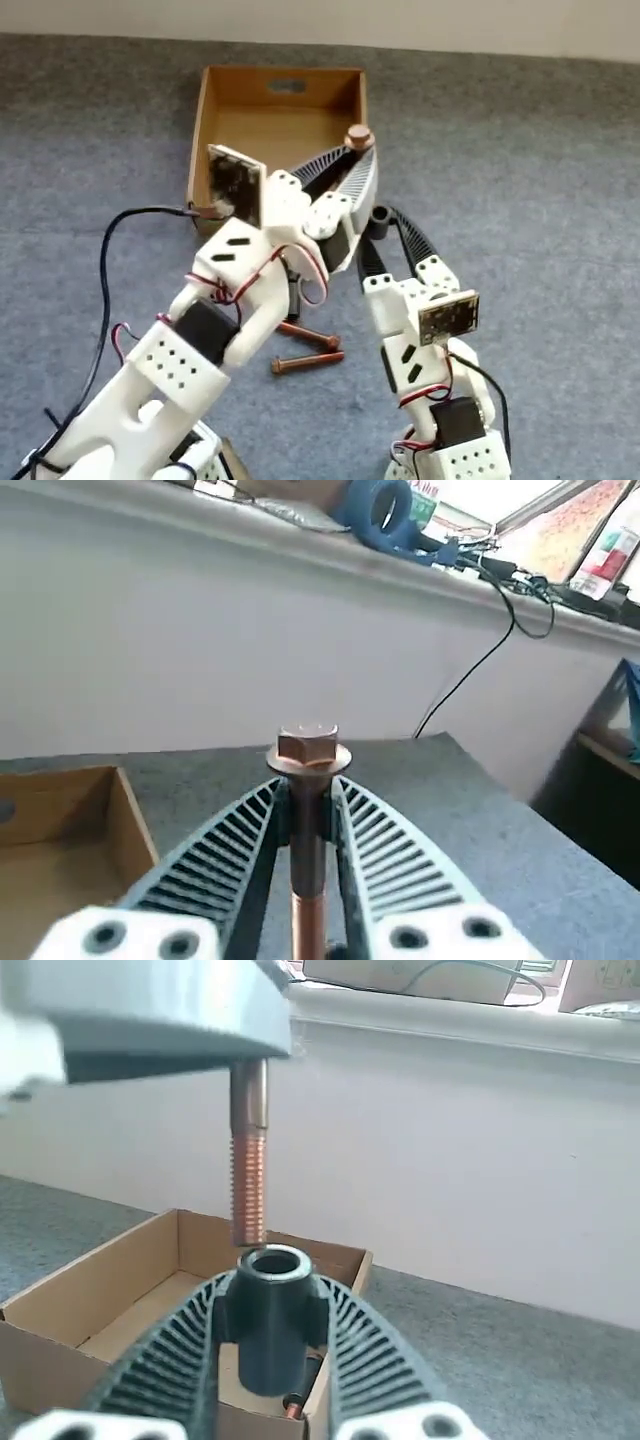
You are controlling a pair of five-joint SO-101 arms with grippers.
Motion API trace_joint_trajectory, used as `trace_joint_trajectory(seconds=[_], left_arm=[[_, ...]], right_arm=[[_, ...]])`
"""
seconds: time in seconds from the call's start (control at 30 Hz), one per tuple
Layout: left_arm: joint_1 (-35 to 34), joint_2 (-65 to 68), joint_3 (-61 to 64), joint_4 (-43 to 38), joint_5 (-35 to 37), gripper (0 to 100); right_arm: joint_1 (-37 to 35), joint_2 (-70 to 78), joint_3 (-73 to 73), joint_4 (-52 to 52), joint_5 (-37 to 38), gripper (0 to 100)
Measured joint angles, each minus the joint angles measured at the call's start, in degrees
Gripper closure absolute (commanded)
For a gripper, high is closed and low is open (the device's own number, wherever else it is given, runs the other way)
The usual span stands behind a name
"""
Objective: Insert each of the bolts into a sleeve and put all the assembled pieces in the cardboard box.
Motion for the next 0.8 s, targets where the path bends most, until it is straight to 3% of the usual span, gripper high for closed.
trace_joint_trajectory(seconds=[0.8], left_arm=[[4.22, 0.70, -2.46, -0.35, 0.09, 99]], right_arm=[[0.00, 0.00, 0.00, 0.00, 0.00, 99.3]])
